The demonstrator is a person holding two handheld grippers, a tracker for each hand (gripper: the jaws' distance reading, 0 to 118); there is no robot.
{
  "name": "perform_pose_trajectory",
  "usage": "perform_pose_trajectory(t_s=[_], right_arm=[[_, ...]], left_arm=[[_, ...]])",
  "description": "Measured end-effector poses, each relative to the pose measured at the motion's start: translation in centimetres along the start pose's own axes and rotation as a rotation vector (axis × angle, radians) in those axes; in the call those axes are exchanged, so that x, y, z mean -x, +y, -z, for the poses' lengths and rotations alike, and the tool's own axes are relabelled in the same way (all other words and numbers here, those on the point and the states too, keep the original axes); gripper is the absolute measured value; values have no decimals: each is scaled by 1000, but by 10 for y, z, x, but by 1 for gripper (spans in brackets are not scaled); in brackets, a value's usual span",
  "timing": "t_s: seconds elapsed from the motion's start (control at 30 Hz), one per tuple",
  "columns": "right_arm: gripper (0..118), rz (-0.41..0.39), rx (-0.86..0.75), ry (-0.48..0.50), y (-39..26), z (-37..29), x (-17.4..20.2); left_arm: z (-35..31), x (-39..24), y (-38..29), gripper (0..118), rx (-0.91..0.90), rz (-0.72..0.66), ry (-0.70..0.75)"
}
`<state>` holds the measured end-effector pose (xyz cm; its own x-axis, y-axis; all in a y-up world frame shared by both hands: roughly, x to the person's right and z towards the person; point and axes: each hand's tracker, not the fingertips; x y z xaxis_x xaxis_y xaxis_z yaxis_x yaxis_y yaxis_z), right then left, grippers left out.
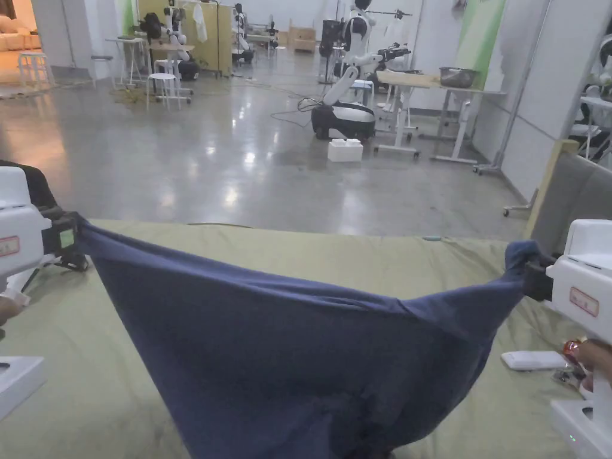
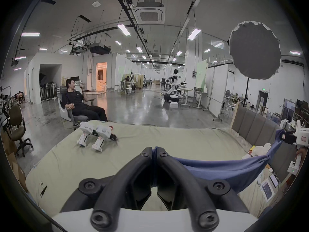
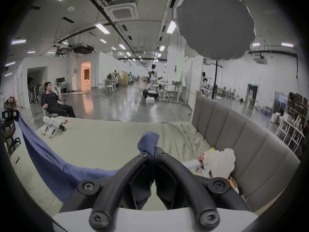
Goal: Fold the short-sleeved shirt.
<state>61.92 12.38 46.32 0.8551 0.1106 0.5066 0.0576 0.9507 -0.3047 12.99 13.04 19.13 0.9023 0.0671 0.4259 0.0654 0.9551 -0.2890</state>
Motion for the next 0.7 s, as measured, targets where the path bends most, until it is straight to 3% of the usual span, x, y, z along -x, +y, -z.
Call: perform_pose_trajectory(t_s=[0.7], right_arm=[[0, -65, -263, -93, 192, 47, 19]], left_arm=[[49, -13, 154, 0, -133, 36, 79]])
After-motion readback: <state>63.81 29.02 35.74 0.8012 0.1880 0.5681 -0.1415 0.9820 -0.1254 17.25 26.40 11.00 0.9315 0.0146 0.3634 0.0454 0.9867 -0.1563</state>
